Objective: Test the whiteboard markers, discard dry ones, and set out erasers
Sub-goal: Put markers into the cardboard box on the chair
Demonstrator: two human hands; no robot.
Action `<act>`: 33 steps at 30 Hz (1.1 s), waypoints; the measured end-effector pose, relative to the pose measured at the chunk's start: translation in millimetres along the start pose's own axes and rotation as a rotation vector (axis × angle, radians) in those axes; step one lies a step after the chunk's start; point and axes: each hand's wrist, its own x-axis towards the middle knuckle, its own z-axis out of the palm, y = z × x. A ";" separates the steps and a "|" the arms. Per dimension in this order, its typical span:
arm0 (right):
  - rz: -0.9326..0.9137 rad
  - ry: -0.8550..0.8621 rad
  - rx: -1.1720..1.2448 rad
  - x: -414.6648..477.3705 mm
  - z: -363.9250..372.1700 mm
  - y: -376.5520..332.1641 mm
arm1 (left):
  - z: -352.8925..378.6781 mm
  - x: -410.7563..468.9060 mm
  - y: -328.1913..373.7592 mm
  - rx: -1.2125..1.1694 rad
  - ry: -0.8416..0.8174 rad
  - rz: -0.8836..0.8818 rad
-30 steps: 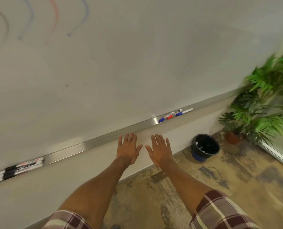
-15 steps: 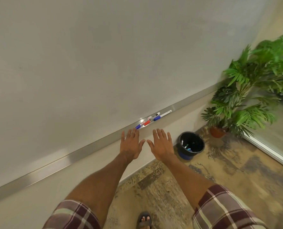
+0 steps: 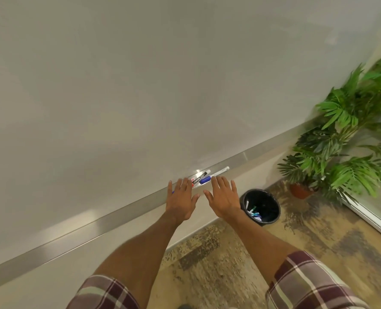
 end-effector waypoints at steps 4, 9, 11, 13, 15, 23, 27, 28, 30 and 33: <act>-0.065 -0.019 0.004 29.0 2.7 20.3 | 4.7 23.9 11.9 -0.003 0.002 -0.044; -0.207 -0.060 -0.049 64.8 7.1 47.9 | 13.1 38.0 32.6 -0.018 0.067 -0.145; -0.262 -0.088 -0.067 77.8 11.4 57.6 | 16.9 40.5 41.6 -0.038 0.091 -0.199; -0.326 -0.099 -0.094 89.7 14.4 66.3 | 19.6 42.5 48.0 -0.074 0.110 -0.252; -0.379 -0.112 -0.120 100.7 14.8 72.9 | 20.5 42.9 50.9 -0.105 0.125 -0.289; -0.522 -0.054 -0.028 130.3 18.7 86.0 | 31.6 39.7 50.6 -0.373 0.367 -0.436; -0.547 0.003 0.186 130.4 13.9 74.5 | 27.6 39.3 60.0 -0.876 0.580 -0.672; -0.569 -0.001 0.253 128.8 10.8 67.0 | 24.5 39.7 62.3 -0.977 0.607 -0.742; -0.636 -0.041 0.374 123.7 4.2 50.8 | 16.8 41.0 66.8 -1.126 0.663 -0.796; -0.731 -0.116 0.470 113.5 -3.9 31.0 | 3.0 44.5 71.1 -1.363 0.760 -0.774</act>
